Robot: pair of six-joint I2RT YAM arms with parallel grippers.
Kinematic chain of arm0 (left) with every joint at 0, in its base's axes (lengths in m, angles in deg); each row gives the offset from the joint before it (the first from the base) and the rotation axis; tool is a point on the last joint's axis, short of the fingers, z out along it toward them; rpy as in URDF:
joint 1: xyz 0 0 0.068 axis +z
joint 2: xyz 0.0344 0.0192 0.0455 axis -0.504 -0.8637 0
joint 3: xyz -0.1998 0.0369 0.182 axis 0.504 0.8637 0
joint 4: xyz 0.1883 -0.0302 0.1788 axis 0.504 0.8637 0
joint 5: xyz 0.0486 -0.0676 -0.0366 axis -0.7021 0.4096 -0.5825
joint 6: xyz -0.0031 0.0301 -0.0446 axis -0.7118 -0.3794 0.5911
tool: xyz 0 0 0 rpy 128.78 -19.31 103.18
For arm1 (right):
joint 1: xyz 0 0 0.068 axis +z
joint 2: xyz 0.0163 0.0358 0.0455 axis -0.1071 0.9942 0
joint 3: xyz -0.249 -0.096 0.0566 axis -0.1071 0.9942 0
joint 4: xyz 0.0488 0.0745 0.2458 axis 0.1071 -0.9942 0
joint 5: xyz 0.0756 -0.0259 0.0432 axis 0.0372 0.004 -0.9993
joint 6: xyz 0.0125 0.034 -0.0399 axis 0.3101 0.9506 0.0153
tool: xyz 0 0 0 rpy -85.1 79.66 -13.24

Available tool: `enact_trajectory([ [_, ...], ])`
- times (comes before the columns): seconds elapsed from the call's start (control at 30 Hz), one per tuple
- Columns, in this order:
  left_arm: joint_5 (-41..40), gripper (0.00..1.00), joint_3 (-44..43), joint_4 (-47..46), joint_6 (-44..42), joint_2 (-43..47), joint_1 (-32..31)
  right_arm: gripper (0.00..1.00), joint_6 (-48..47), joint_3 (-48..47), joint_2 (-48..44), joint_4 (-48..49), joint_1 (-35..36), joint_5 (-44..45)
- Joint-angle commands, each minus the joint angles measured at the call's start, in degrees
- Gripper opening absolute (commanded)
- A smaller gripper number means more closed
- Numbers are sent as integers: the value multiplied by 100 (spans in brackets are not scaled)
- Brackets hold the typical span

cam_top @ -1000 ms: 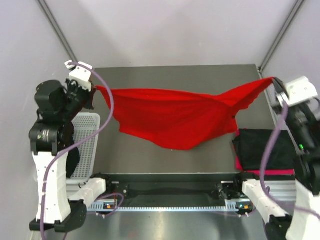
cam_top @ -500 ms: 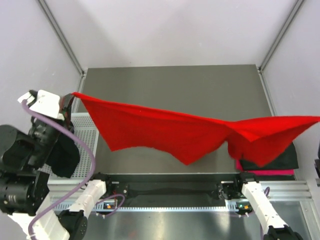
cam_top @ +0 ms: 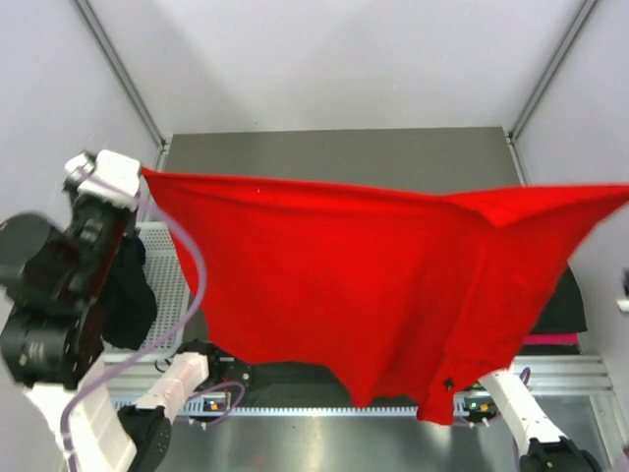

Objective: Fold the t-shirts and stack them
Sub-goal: Flatten the tshirt out

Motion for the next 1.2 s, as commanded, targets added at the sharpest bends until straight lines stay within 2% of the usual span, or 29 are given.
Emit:
enact_trajectory([
  [0.0,-653,0,480,-551,-281,-419,28,0,-262,716,531,691,36,402],
  [0.2,-671,0,1358,-903,-431,-682,28,0,-526,2087,559,1095,28,226],
  [0.23,-671,0,1716,-1068,-457,-691,28,0,-613,2315,550,1235,36,217],
  [0.37,-627,0,2650,-1456,-677,-893,37,0,-895,3844,549,1727,36,244],
  [0.5,-592,0,3327,-2053,-677,-1647,28,0,-1062,4698,1188,2290,28,200],
  [0.6,-619,0,3478,-2615,-555,-2314,28,0,-1062,4744,2118,2694,36,270],
  [0.8,-496,0,2924,-2942,-194,-3563,28,0,-790,3865,4017,2792,36,366],
  [1.0,-504,0,2819,-3346,-132,-4495,28,0,-579,3513,5459,3187,54,446],
  [1.17,-644,0,2442,-3583,-97,-5436,28,0,-272,2776,6700,3223,115,551],
])
